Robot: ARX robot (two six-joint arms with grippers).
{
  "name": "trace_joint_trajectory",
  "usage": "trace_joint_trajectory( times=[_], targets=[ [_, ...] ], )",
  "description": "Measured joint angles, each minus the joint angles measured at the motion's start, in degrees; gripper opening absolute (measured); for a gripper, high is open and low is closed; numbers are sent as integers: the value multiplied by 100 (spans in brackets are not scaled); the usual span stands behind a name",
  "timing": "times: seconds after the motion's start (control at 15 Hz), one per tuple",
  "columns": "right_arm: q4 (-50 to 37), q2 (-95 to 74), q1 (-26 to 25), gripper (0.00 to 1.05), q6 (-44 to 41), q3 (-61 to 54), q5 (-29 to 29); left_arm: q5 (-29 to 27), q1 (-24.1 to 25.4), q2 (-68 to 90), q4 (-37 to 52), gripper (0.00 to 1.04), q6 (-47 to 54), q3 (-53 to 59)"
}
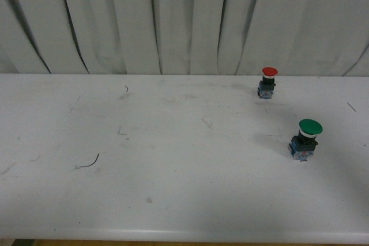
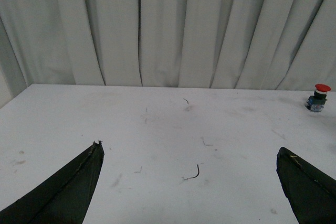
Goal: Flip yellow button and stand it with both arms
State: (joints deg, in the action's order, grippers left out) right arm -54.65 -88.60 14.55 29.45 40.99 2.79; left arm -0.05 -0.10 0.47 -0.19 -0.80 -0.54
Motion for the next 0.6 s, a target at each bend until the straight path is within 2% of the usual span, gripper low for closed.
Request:
trace_joint_trajectory(
  times=[0.07, 0.13, 0.2, 0.27, 0.6],
  targets=[
    [442, -162, -236, 35, -2643, 216, -1078, 0, 0, 0, 0, 98, 0, 0],
    [1349, -905, -623, 35, -3049, 1045, -1209, 0, 0, 0, 0, 98, 0, 0],
    [2267, -2184, -820, 35, -3217, 2363, -1401, 0, 0, 0, 0, 98, 0, 0],
    [2771, -2811, -820, 35, -3316, 3056, -1515, 2, 0, 0, 0, 98, 0, 0],
    [3971, -3755, -763, 35, -3241, 4334, -1609, 2, 0, 0, 0, 98, 0, 0]
  ],
)
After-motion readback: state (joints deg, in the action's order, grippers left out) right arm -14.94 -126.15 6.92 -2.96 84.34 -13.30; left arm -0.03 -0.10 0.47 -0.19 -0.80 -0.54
